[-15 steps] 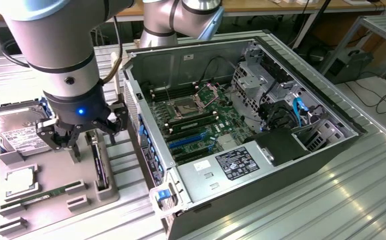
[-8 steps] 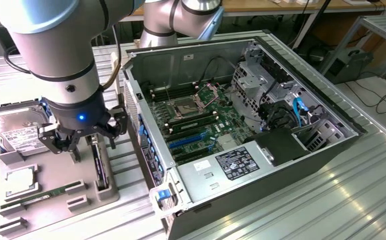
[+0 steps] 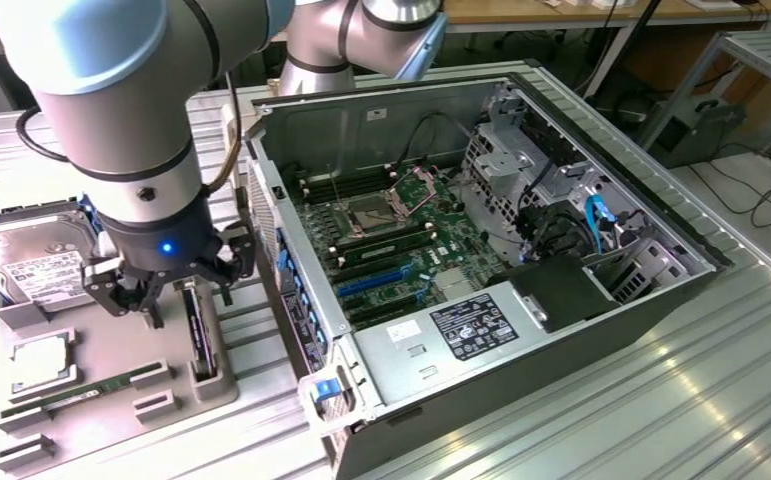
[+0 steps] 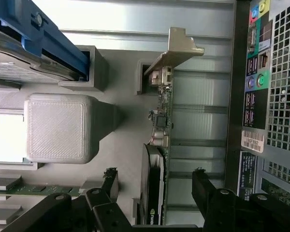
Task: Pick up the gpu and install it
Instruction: 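Pick up the gpu and move the gpu toward the slot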
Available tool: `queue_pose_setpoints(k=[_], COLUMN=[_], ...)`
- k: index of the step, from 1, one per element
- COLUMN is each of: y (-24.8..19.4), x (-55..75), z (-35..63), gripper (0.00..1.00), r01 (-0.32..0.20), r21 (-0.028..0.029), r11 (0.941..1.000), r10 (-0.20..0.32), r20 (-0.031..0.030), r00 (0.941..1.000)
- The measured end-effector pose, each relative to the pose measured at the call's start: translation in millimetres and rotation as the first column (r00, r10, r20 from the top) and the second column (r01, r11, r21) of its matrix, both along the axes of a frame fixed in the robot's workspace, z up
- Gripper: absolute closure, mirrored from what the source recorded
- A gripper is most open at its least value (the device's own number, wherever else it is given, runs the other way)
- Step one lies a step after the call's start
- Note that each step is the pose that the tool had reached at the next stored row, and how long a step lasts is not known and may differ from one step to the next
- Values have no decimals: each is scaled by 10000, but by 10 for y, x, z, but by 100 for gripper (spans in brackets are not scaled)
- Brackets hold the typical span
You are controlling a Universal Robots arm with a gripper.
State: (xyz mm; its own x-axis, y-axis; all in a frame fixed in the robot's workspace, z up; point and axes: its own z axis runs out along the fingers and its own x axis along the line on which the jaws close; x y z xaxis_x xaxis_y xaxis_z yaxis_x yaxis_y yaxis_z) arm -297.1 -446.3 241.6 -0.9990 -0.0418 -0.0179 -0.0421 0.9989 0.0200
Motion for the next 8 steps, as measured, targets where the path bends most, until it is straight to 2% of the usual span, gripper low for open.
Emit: queue_pose_setpoints(k=[8], y=[-2], x=[0], z=[-104], gripper=[28], r01=[-1], r21=[-1], r11=[10000], r10=[1], r20=[-35], r00=[10000])
